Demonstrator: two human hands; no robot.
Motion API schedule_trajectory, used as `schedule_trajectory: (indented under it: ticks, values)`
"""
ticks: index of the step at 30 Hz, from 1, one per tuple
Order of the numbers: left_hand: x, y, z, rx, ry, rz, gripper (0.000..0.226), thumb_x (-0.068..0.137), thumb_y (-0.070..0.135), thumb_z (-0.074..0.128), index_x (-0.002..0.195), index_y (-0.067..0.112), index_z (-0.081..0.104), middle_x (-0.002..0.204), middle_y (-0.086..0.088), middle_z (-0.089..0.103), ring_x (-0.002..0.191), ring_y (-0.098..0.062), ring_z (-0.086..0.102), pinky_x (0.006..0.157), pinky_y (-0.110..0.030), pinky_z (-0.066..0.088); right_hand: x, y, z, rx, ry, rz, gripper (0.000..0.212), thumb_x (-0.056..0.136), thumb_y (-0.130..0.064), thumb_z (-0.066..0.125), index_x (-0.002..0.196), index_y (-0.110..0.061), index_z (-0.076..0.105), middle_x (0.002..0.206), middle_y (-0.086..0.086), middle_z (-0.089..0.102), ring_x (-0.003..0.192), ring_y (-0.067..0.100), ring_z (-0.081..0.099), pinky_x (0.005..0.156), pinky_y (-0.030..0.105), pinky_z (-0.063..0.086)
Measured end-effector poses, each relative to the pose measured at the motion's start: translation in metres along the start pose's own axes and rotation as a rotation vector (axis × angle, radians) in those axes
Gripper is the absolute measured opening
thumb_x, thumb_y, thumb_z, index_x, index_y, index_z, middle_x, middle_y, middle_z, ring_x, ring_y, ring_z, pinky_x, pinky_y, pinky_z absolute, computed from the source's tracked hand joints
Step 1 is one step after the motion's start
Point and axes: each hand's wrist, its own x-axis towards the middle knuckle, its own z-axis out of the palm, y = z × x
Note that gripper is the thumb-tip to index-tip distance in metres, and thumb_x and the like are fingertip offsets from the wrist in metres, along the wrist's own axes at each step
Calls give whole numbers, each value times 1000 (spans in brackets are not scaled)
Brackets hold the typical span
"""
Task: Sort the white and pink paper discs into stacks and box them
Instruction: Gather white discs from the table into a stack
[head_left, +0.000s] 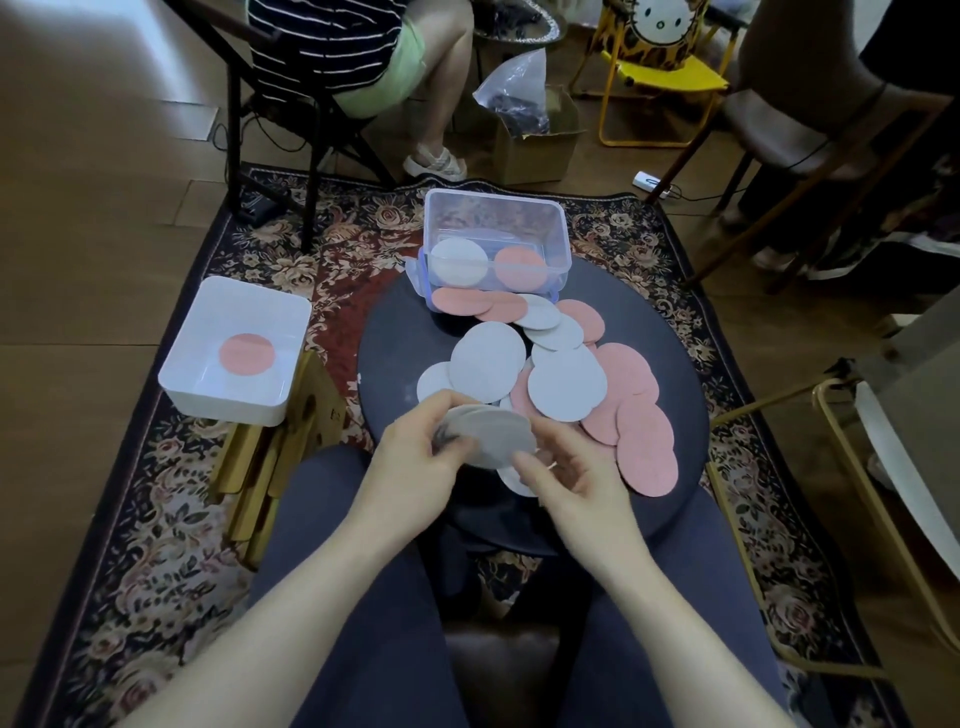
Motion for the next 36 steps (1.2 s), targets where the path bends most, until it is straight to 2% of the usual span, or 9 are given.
schedule_trajectory:
  ticks: [2, 5, 11, 15, 21, 25, 29, 33, 36]
  values:
    - [0, -2, -3, 40, -43, 46, 37, 89, -2, 53, 91, 34, 64, 88, 15, 67, 90, -10, 61, 81, -28, 48, 0, 2, 5, -103, 10, -28, 34, 86, -15, 62, 100, -46, 67, 75, -1, 64, 67, 19, 52, 65, 27, 45]
    - [-1, -3, -5, 122, -105, 112, 32, 89, 0, 52, 93, 30, 62, 88, 16, 64, 88, -6, 58, 77, -21, 43, 1, 2, 9, -211, 47, -51, 28, 89, -13, 61, 98, -38, 69, 69, -13, 61, 62, 5, 49, 59, 13, 37]
    - [4, -17, -6, 772, -16, 407, 23, 83, 30, 45, 98, 24, 61, 90, 10, 59, 83, -18, 53, 68, -33, 40, 1, 5, 10, -309, 70, -77, 26, 84, -15, 67, 88, -40, 62, 86, -13, 59, 67, 13, 50, 61, 15, 40]
    - [4, -15, -8, 1004, -4, 454, 28, 75, 19, 52, 101, 18, 62, 83, 1, 58, 73, -24, 55, 59, -33, 40, 3, 5, 9, -289, 47, -35, 21, 86, -14, 65, 95, -32, 66, 84, -11, 63, 71, 10, 54, 62, 13, 39]
    - [-5, -10, -1, 778, -118, 335, 31, 89, 12, 42, 118, 21, 50, 101, 0, 54, 89, -24, 55, 71, -40, 47, 0, 5, 9, -242, 27, -26, 22, 88, -13, 62, 97, -33, 66, 90, -14, 66, 77, 11, 58, 66, 15, 44]
    - [-3, -10, -6, 727, -60, 333, 25, 88, 6, 44, 109, 18, 51, 98, 0, 54, 86, -25, 55, 68, -42, 48, -1, 0, 12, -103, 88, 15, 33, 87, -9, 64, 96, -41, 60, 92, -20, 67, 77, 10, 62, 70, 24, 51]
    - [-3, -5, -3, 526, -6, 232, 14, 93, 7, 45, 101, 18, 48, 96, 4, 55, 82, -22, 53, 70, -41, 47, 1, -5, 13, 64, 117, 28, 29, 87, -4, 65, 89, -33, 61, 86, -7, 71, 75, 16, 67, 71, 42, 54]
    - [4, 6, 1, 193, 18, 6, 10, 93, 10, 48, 94, 19, 51, 80, 3, 56, 77, -22, 53, 73, -40, 46, 13, -13, 10, 221, 129, 26, 16, 87, 0, 64, 94, -14, 61, 80, 4, 70, 63, 18, 63, 59, 26, 50]
    - [20, 18, -2, 99, 71, -8, 12, 91, 13, 53, 96, 24, 56, 77, 5, 59, 72, -19, 53, 72, -38, 46, 32, -23, 4, 287, 125, 19, 18, 87, 2, 62, 99, -10, 59, 77, 11, 67, 58, 18, 60, 56, 23, 50]
